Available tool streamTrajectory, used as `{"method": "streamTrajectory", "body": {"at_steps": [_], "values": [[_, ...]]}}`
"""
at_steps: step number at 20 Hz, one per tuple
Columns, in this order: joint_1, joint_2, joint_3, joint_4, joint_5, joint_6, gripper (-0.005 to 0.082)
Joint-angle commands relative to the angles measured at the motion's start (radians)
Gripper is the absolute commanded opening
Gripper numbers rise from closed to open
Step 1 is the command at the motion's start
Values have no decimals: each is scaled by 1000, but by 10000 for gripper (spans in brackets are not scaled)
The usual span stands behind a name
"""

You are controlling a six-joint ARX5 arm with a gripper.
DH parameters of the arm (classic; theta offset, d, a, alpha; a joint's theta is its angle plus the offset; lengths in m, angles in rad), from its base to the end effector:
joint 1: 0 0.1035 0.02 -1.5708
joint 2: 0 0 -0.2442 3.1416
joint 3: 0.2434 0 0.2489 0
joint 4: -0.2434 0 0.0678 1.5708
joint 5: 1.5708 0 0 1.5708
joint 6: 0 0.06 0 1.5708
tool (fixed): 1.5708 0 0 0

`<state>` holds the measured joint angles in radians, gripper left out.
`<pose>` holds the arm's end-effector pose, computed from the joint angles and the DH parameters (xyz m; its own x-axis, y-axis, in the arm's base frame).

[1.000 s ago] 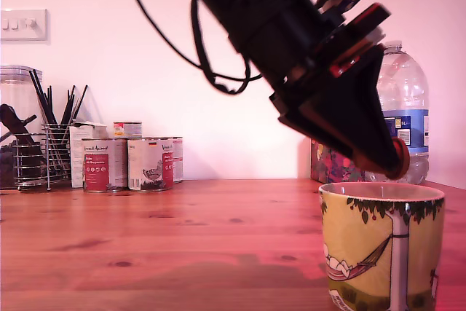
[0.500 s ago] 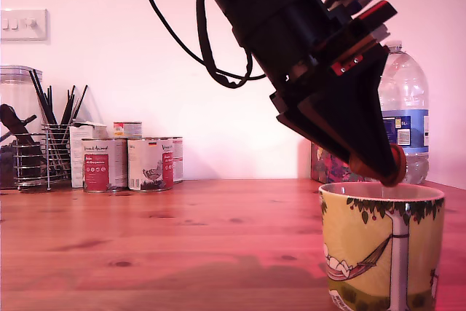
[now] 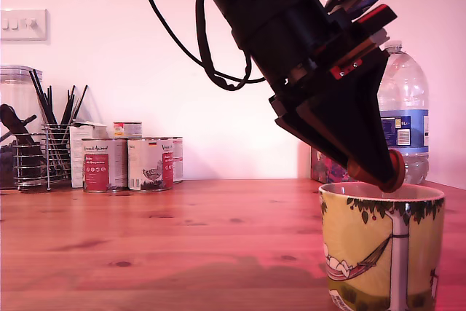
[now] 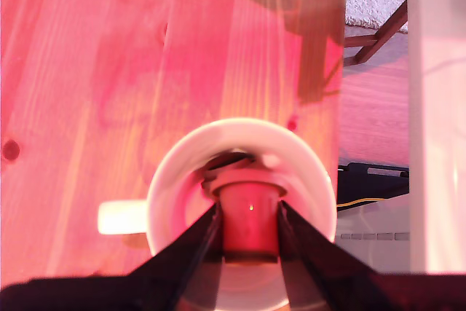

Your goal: Pick up the coffee capsules from the table one by one and drop them inside the nearest coffee cup

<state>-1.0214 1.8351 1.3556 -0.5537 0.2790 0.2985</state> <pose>0.1896 -0.3413 0.1732 0.0222 -0.5636 -0.8257 0.9859 0.1494 -0.0755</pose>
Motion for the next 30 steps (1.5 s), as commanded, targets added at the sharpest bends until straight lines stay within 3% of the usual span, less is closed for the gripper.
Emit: {"method": "streamTrajectory", "body": {"at_steps": [1,2,5,6,12,14,15,16,19,23,30], "values": [[-5,31,-7,0,1,9,44],[-5,31,-7,1,1,9,123],[-6,31,-7,6,2,9,616],[-6,31,-7,6,0,8,671],[-8,30,-7,8,0,8,669],[-9,29,-7,12,0,9,628],[-9,28,-7,15,0,8,563],[-9,22,-7,16,0,8,457],[-8,-8,-7,51,5,5,9],[13,-47,-8,99,4,-39,-19],[47,-86,-43,269,5,-66,-19]]}}
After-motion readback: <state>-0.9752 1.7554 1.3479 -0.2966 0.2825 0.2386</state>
